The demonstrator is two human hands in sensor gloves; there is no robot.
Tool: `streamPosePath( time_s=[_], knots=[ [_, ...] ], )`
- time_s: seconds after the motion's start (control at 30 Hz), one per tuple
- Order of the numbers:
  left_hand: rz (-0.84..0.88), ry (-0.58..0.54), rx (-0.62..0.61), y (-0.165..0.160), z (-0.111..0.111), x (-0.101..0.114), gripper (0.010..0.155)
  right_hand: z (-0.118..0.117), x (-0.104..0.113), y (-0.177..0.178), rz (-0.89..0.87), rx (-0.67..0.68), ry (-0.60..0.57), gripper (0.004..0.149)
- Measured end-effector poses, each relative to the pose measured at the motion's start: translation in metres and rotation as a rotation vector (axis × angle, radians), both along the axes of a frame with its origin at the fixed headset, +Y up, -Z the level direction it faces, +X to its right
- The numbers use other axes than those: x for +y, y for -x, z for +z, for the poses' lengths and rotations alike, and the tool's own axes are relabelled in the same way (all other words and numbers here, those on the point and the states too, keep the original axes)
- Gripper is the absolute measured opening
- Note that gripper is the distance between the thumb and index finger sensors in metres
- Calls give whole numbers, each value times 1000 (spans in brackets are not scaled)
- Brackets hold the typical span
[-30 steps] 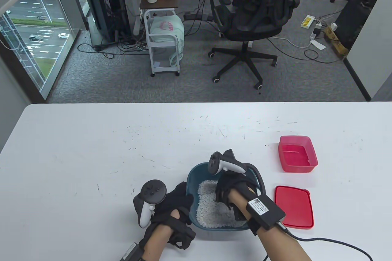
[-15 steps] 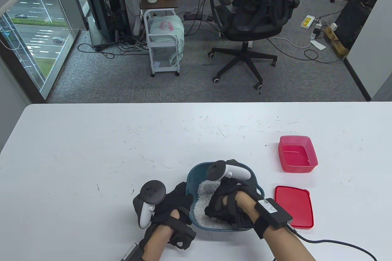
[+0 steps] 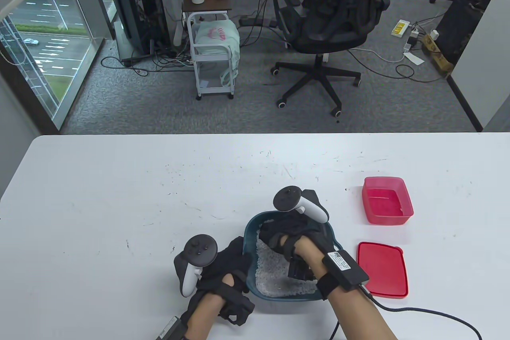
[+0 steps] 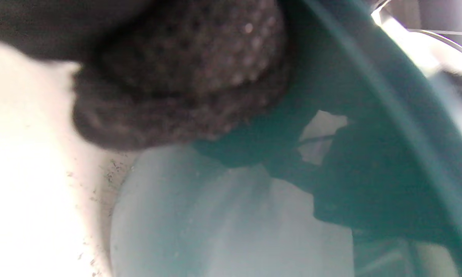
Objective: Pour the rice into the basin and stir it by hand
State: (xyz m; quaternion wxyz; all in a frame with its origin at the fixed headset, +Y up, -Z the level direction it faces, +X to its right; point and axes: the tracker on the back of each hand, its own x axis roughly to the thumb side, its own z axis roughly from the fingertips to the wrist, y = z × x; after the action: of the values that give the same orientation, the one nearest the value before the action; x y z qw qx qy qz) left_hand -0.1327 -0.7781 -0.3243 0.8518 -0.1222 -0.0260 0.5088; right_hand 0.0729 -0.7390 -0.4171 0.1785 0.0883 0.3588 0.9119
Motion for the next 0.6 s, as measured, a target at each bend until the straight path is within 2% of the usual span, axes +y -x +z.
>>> streamPosePath(
  time_s=[0.1, 0.2, 0.4, 0.5, 0.6],
  knots=[
    [-1, 3, 5, 0, 0, 0, 65, 3, -1, -4, 238, 43, -34, 61],
    [13, 17, 22, 1, 1, -1, 65, 11, -5, -7, 402, 64, -6, 62],
    [18, 20, 31, 1, 1, -1, 65, 31, -18, -2, 559, 147, 125, 63],
    [22, 24, 35, 1, 1, -1, 65, 40, -26, 3, 520, 195, 205, 63],
    [23, 26, 37, 1, 1, -1, 65, 44, -25, 7, 260, 264, 290, 64]
  ],
)
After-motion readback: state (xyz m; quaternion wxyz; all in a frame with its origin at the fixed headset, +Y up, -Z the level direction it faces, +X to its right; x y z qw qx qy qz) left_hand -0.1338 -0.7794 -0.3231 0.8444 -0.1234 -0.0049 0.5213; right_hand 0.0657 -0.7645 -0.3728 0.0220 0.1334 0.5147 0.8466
